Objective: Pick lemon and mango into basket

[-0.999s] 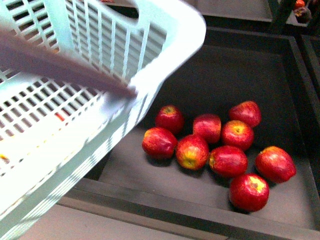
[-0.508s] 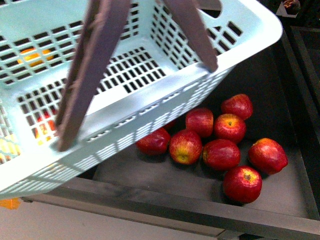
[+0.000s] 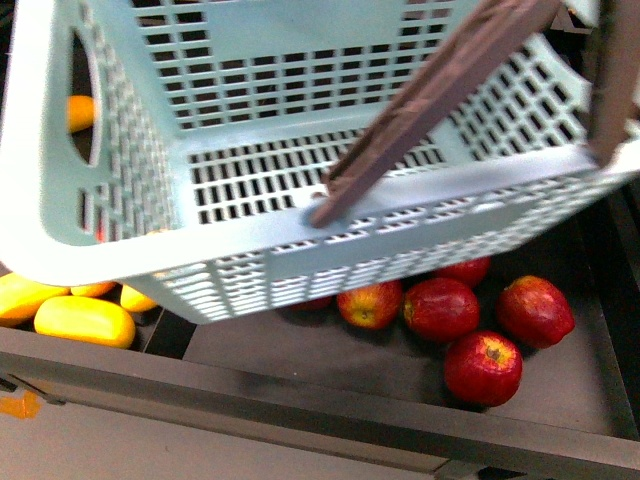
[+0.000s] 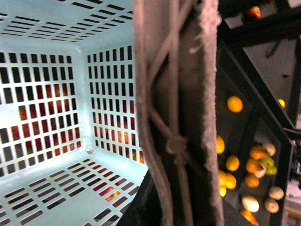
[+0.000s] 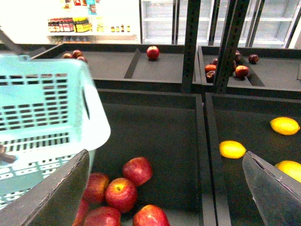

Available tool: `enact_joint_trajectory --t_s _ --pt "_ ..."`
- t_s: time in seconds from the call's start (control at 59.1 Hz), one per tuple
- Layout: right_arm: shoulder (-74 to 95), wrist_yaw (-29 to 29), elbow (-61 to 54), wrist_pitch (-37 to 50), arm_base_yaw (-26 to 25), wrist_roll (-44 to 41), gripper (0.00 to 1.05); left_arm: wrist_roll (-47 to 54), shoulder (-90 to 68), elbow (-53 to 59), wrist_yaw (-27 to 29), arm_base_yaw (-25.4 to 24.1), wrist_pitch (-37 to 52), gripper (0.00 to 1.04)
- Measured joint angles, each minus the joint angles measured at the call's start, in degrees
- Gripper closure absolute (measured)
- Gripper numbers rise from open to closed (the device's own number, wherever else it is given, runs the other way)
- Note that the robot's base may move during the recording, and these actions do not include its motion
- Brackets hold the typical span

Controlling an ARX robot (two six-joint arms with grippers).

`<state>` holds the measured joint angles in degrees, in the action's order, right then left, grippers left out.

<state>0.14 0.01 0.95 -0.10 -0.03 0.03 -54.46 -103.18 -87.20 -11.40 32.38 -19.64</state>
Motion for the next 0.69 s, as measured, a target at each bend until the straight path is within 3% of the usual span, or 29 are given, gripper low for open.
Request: enact_joint_trajectory --t_s 0.22,0.694 --pt "0.0 0.0 0.0 0.0 0.0 0.0 0.09 0.2 -1.1 -2.6 -4.1 5.2 0.3 1.0" --pt "0.0 0.0 0.0 0.0 0.0 0.0 0.09 1.1 -1.9 -5.4 -4.5 7.4 0.7 1.0"
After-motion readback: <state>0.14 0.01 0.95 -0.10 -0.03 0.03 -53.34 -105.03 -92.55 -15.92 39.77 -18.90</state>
